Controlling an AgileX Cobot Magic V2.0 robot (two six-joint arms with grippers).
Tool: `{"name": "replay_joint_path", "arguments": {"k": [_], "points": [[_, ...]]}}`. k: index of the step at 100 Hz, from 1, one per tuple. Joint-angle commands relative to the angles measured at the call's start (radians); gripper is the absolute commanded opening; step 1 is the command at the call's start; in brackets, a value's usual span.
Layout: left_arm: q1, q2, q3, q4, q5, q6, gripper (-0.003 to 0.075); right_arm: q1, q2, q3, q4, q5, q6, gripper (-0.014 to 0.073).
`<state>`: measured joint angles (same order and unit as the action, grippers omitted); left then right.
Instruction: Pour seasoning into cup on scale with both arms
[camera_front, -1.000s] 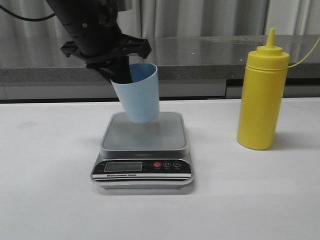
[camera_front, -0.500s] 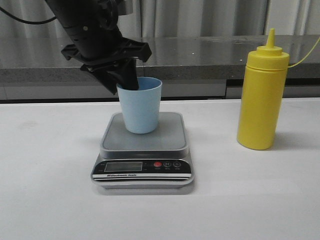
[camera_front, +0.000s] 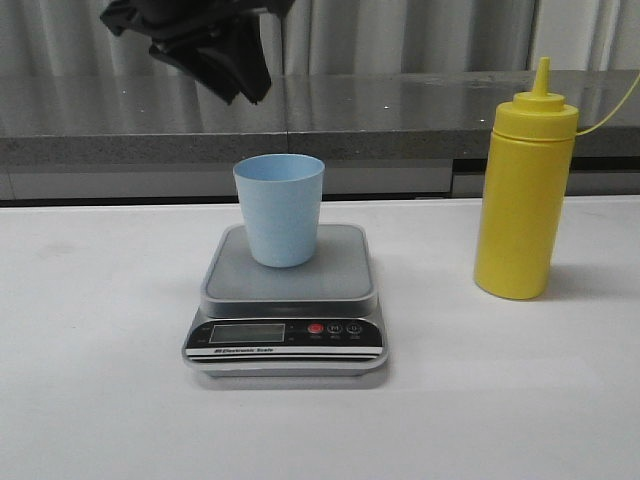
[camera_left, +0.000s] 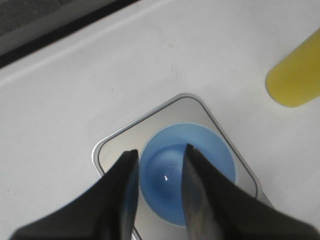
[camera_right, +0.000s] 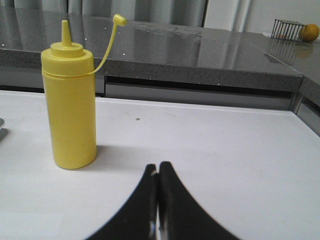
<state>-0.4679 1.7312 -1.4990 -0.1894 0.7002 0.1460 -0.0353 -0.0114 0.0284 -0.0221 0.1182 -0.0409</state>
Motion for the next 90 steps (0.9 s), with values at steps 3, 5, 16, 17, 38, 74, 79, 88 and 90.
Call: {"name": "replay_joint_path", "arguments": {"k": [3,5,16,17,38,74,79,88,90], "points": [[-0.005,-0.113,0.004,-0.019,-0.051,0.000,0.0041,-0.005,-0.018,-0.019,0.002,-0.079,-0.009,-0.0060],[-0.005,-0.125,0.012,-0.019,-0.053,0.000,0.0027,-0.005,-0.018,-0.019,0.002,-0.079,-0.009,-0.0060],[-0.005,-0.186,0.060,-0.021,-0.058,0.000,-0.0020,-0.005,-0.018,-0.019,0.002,-0.079,-0.009,-0.0060],[-0.005,-0.195,0.063,-0.021,-0.058,0.000,-0.0020,-0.005,-0.018,-0.019,0.002,-0.079,-0.009,-0.0060],[-0.005,-0.329,0.185,-0.023,-0.089,0.000,-0.0020,-0.005,-0.018,-0.019,0.002,-0.079,-0.009,-0.0060],[0.007,-0.587,0.451,-0.041,-0.196,0.000,-0.0020,-0.005,-0.018,-0.019,0.002,-0.079,-0.009,-0.0060],[0.009,-0.622,0.485,-0.038,-0.198,0.000,-0.0020,-0.005,-0.018,-0.019,0.002,-0.079,-0.009,-0.0060],[0.025,-0.679,0.540,-0.039,-0.200,0.000,-0.0020,-0.005,-0.018,-0.019,0.002,-0.079,-0.009,-0.0060],[0.027,-0.691,0.553,-0.039,-0.200,0.000,-0.0020,-0.005,-0.018,-0.019,0.002,-0.079,-0.009,-0.0060]]}}
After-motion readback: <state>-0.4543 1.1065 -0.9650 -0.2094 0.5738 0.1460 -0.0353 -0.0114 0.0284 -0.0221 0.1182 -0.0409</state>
